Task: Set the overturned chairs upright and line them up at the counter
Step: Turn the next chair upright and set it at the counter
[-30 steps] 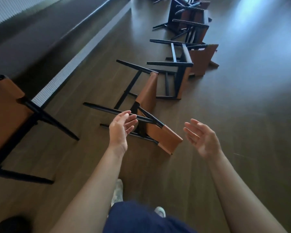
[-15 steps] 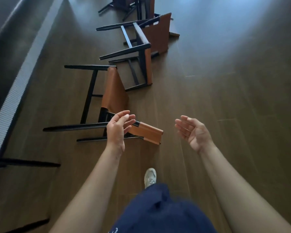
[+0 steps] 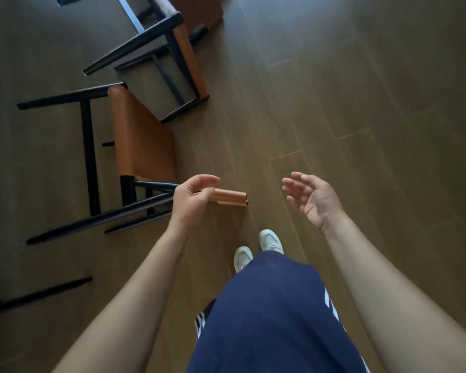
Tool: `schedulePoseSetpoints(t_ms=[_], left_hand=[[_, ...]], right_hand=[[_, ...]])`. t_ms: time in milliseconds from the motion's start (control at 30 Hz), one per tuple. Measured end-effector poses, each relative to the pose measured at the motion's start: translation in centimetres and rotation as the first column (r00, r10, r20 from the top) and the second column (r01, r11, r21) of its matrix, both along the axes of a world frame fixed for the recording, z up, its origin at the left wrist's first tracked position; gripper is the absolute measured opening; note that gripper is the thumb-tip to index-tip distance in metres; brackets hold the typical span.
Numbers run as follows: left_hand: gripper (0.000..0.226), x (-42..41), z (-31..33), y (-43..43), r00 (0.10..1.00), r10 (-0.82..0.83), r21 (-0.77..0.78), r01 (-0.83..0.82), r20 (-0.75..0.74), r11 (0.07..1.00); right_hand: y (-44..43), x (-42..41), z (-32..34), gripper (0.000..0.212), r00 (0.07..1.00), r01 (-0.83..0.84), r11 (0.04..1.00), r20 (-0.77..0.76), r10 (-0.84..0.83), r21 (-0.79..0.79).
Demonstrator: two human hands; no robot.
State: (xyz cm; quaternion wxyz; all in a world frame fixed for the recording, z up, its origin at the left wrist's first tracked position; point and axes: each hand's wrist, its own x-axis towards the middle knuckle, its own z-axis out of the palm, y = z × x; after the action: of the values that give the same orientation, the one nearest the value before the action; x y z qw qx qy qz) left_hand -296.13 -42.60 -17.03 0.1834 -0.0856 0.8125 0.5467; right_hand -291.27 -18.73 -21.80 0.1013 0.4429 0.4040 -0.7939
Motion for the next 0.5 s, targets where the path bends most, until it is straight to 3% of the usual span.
schedulePoseSetpoints(t_ms=[267,500], left_hand=[[0.024,-4.5,-6.8,3.0,0.998,0.060,-0.137,-0.056,0.024,0.989],[0.032,-6.7,-16.5,3.5,0.985,-0.089,-0.231,0.122,0.150,0.965]], right_hand=[[1.7,-4.8,-7.1,0.017,0.991,-0.123,0.992,0.053,0.124,-0.021],[1.0,-7.2,-15.9,0.017,0.974,-0.186,0.982,0.130,0.188,-0.025]])
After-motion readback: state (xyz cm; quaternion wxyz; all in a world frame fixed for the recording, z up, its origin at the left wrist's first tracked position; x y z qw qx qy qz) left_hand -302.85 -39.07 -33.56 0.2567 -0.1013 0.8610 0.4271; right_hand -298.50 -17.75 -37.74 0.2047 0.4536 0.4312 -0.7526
